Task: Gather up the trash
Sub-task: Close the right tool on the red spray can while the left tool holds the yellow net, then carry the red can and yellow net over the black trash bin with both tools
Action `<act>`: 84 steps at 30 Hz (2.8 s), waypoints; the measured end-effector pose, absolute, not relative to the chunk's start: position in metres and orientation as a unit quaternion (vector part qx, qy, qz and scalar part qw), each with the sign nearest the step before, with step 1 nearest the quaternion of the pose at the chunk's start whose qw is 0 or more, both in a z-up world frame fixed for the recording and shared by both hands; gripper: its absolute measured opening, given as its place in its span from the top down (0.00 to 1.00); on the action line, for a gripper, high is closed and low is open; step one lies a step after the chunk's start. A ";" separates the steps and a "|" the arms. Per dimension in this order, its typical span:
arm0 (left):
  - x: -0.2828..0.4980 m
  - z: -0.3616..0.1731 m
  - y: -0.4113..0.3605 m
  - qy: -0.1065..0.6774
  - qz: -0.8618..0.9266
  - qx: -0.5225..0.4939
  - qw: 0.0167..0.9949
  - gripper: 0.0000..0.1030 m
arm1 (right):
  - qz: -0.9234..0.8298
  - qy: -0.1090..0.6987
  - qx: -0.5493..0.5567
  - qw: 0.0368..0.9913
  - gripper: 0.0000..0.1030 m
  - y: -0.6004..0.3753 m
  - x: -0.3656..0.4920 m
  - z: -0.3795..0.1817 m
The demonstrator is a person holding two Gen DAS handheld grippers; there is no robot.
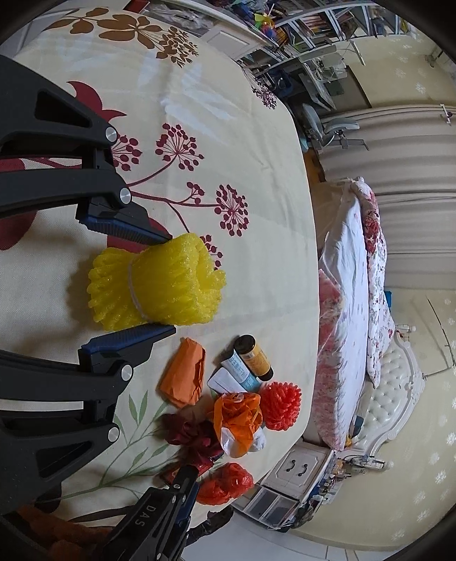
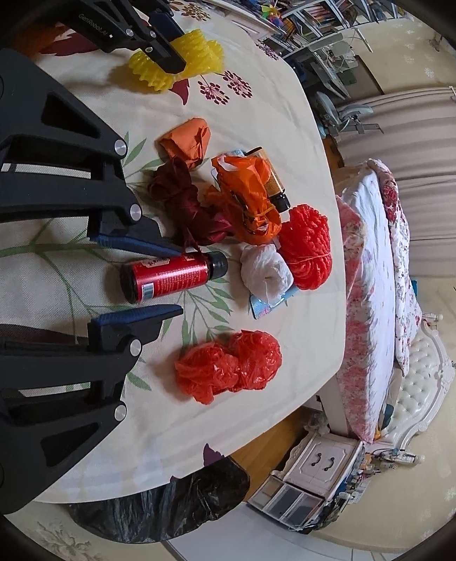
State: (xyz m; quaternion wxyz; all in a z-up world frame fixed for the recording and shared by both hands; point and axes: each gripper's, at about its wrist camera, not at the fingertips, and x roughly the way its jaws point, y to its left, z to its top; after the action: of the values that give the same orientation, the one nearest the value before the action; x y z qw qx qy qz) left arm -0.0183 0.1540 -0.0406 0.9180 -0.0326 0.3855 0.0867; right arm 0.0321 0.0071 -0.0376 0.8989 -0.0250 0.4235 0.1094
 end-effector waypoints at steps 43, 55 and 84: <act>-0.008 -0.016 0.126 0.348 0.069 -0.012 0.935 0.56 | 0.090 0.396 -0.003 0.914 0.78 -0.033 0.028 -0.023; 0.006 0.001 0.074 0.321 0.006 0.007 0.947 0.56 | 0.033 0.366 0.023 0.930 0.78 -0.086 0.033 -0.003; 0.081 0.000 -0.114 0.286 -0.176 0.084 0.938 0.56 | -0.180 0.340 0.093 0.918 0.78 -0.249 0.048 -0.017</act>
State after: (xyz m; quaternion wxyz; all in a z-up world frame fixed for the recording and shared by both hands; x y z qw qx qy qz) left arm 0.0809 -0.1137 0.0002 0.9383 0.0844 0.2856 -0.1759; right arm 0.0482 -0.2486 -0.0173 0.9183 0.0928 0.3402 -0.1798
